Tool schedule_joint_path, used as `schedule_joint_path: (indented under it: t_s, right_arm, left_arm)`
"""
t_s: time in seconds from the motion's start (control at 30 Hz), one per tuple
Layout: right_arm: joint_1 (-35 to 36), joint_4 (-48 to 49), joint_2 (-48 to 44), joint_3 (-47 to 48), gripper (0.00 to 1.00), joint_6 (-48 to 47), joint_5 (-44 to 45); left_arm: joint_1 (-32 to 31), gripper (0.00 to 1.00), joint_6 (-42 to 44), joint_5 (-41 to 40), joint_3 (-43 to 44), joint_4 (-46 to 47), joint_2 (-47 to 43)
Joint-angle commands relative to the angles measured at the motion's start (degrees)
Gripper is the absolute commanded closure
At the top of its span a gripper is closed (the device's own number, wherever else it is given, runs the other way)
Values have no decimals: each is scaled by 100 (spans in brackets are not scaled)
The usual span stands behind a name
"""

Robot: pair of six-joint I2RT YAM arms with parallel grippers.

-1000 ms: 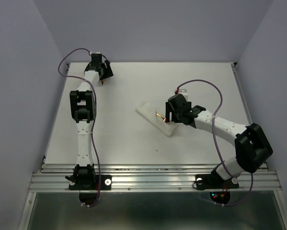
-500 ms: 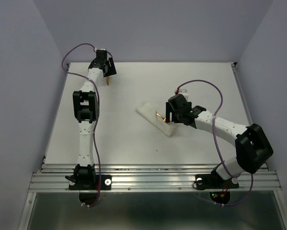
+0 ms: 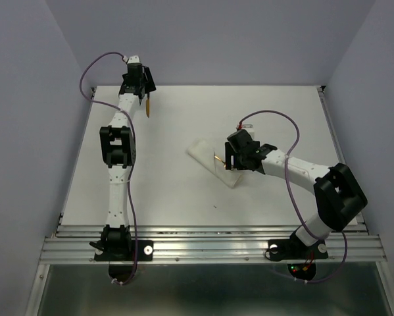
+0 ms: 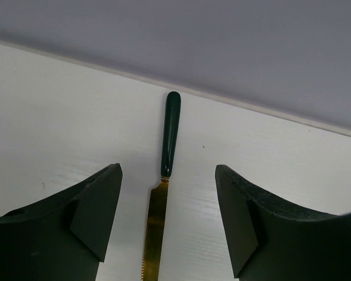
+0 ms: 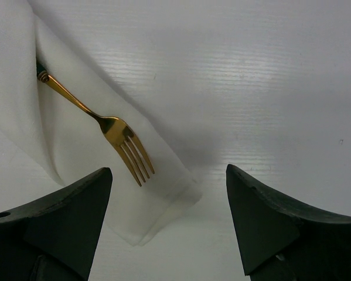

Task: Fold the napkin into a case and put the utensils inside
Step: Move the knife to the corner of the board.

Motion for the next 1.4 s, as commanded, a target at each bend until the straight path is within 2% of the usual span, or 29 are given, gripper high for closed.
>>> schedule_joint_path:
  t_s: [0.0, 0.23, 0.47, 0.63, 0.8, 1.0, 1.1, 1.37]
  right_arm:
    - [-8, 189, 149, 404, 16, -90, 30]
    - [-8, 180, 176, 440, 16, -142, 48]
    - [-8, 180, 132, 431, 16, -169, 92]
    - [-8, 197, 123, 405, 16, -160, 101]
    - [-8, 197, 105, 414, 16, -151, 74]
    - [-8, 189, 70, 422, 16, -151, 74]
    - [-8, 189, 53, 414, 16, -125, 57]
    - [-8, 197, 0, 378, 16, -90, 39]
  left_arm:
    - [-36, 24, -111, 99, 466, 439, 219]
    - [-27, 30, -849, 302, 266, 106, 211]
    - [-27, 37, -1218, 118, 63, -501, 167]
    - [-71, 40, -1219, -540, -174, -835, -35]
    - [-237, 39, -947, -971, -25, -1222, -88]
    - [-326, 40, -735, -1051, -25, -1556, -9]
    - [-352, 44, -683, -1043, -16, -1671, 17]
    - [-361, 63, -568, -1096, -130, -1882, -18]
